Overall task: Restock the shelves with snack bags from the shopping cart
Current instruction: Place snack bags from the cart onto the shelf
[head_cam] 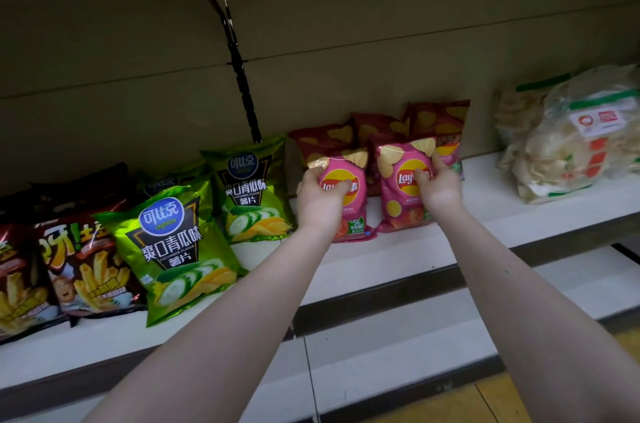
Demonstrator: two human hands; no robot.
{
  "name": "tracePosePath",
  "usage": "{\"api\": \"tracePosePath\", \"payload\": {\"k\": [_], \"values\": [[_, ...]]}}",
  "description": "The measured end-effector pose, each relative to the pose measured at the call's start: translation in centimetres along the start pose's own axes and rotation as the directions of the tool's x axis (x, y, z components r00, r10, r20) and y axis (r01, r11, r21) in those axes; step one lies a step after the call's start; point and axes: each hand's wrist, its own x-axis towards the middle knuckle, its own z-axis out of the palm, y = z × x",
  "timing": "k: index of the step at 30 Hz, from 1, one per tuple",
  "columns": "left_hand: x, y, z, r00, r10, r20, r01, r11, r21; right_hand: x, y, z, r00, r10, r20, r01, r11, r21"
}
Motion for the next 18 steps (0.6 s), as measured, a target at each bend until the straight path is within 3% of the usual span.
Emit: {"api": "tracePosePath", "payload": {"k": [9,18], "values": [[-0.6,-0.6,0.0,1.0,0.001,0.002,-0.001,0.998,-0.066,-2.5,0.7,-0.4,0.995,-0.007,-0.102,0.032,0.97,0.242],[-5.6,4.6,-2.3,0.997,0.006,0.074,0.005,0.989,-0.148,-10.4,-6.0,-4.3,0.999,-0.038,-0.029,0.047,0.9,0.433]]}}
